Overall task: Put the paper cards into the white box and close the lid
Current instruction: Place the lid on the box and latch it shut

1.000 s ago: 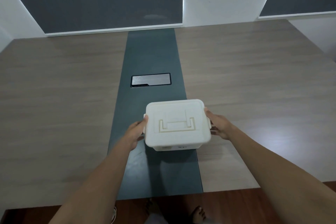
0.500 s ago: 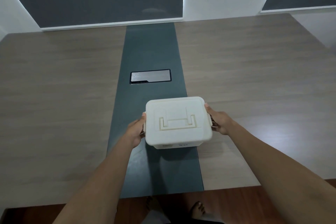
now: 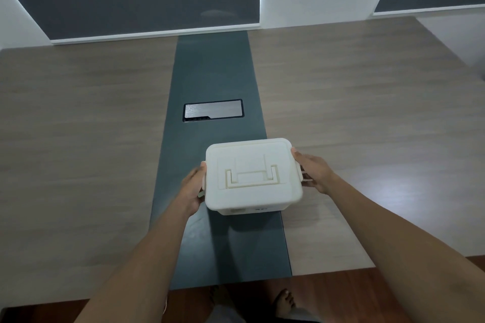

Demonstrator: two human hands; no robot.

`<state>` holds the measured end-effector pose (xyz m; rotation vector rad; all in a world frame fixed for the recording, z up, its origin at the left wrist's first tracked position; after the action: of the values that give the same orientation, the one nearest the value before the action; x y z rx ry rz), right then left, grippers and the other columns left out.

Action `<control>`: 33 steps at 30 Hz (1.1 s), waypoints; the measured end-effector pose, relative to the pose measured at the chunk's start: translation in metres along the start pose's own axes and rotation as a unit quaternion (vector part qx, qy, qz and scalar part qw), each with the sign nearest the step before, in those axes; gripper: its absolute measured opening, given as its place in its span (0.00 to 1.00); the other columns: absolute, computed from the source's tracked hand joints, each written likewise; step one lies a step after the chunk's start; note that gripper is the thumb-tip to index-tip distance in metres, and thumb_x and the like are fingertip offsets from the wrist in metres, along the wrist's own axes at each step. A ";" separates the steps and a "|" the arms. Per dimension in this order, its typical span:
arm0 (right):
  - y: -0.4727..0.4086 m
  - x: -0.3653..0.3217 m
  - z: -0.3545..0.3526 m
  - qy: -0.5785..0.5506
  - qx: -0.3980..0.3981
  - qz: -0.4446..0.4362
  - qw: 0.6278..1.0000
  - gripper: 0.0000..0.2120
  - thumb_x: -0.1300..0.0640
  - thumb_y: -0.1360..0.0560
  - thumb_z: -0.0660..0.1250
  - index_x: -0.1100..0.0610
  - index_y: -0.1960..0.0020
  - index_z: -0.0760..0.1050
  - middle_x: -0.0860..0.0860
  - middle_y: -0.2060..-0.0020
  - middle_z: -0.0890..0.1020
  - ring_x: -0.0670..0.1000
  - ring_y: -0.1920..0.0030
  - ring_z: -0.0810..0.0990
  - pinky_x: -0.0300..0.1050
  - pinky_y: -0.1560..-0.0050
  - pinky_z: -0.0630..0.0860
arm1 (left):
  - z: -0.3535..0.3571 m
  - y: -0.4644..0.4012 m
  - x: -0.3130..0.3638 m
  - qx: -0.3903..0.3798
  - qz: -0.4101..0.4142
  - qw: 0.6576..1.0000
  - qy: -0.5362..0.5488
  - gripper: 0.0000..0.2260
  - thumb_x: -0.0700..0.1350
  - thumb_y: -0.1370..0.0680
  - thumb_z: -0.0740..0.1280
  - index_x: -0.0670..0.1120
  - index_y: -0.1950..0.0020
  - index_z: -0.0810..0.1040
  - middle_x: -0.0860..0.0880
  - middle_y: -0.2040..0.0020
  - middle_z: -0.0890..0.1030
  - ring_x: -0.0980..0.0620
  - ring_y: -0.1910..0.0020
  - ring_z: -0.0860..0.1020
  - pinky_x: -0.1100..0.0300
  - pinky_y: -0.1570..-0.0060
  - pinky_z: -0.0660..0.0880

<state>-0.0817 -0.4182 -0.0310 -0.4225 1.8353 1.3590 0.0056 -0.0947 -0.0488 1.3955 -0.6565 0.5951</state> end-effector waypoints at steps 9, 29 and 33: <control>0.004 -0.025 0.000 -0.014 0.069 -0.124 0.990 0.07 0.54 0.26 0.73 0.58 0.54 0.84 0.53 0.57 0.86 0.53 0.56 0.83 0.42 0.57 0.80 | 0.000 0.007 0.021 0.106 0.150 0.983 -0.022 0.10 0.43 0.22 0.71 0.46 0.41 0.84 0.51 0.47 0.84 0.53 0.48 0.81 0.52 0.37 0.76; -0.016 -0.038 0.008 0.019 0.086 0.005 0.996 0.04 0.58 0.29 0.74 0.58 0.60 0.81 0.55 0.61 0.81 0.55 0.62 0.78 0.51 0.55 0.79 | 0.011 -0.020 0.045 0.100 0.024 0.993 -0.066 0.15 0.48 0.26 0.75 0.40 0.45 0.80 0.43 0.49 0.83 0.45 0.54 0.79 0.54 0.51 0.76; -0.016 -0.032 0.005 -0.015 0.062 0.015 0.998 0.07 0.56 0.29 0.76 0.58 0.57 0.80 0.56 0.55 0.81 0.54 0.59 0.79 0.51 0.52 0.79 | 0.011 -0.020 0.042 0.092 0.015 0.992 -0.090 0.14 0.50 0.25 0.75 0.42 0.47 0.80 0.47 0.50 0.82 0.46 0.50 0.78 0.54 0.50 0.73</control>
<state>-0.0487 -0.4257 -0.0173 -0.3098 1.8945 1.2563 0.0487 -0.1073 -0.0315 1.6270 -0.7816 0.5686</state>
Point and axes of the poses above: each hand's wrist, its own y-axis away from the middle knuckle, its own z-axis out of the palm, x = y × z, the point moved 5 cm from there along -y, towards the middle knuckle
